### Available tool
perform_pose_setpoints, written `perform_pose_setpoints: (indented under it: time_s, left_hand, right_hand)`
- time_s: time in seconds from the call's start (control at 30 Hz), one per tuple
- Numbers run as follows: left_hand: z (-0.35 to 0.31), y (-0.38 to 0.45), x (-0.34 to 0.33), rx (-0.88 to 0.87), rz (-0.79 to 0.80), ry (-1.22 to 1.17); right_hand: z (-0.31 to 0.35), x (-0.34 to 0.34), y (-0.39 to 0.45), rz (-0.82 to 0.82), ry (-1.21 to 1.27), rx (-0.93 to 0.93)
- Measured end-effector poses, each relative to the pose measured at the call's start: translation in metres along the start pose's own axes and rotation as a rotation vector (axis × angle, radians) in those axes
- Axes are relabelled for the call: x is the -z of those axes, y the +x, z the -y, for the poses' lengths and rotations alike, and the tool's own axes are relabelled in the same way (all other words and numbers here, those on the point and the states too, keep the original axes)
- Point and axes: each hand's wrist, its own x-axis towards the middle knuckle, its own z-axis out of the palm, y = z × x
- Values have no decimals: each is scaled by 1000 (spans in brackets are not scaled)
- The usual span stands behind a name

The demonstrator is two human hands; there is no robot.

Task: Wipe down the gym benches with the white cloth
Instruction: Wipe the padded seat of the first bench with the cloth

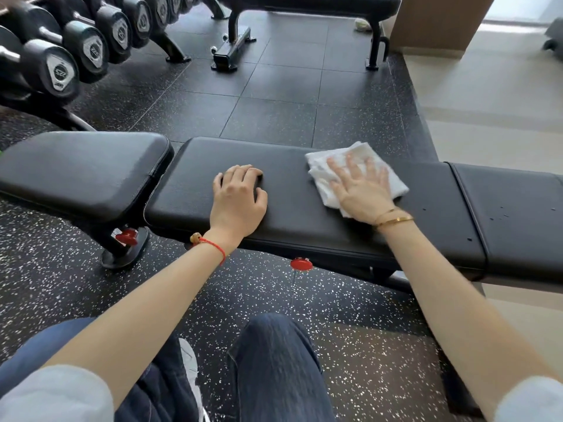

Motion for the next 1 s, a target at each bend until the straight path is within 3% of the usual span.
perform_pose_setpoints:
  time_s: [0.1, 0.2, 0.37, 0.5, 0.63, 0.73, 0.9, 1.0]
  left_hand:
    - [-1, 0, -1, 10, 1, -3]
    - [2, -1, 0, 6, 6, -33]
    - [2, -3, 2, 3, 25, -37]
    - [-3, -3, 0, 21, 51, -6]
    - [-6, -2, 0, 29, 54, 12]
    - [-10, -1, 2, 47, 64, -23]
    - [-44, -4, 0, -10, 83, -128]
    - [-69, -6, -8, -67, 112, -141]
  right_hand:
    - [28, -16, -41, -45, -10, 174]
    - [19, -19, -68, -46, 8, 216]
    - [-45, -8, -73, -53, 7, -29]
    - [-38, -5, -69, -19, 5, -165]
    - [-5, -17, -96, -86, -16, 3]
    - [-17, -19, -111, -85, 19, 71]
    - [-81, -3, -83, -59, 37, -177]
    - [-84, 8, -55, -17, 52, -292]
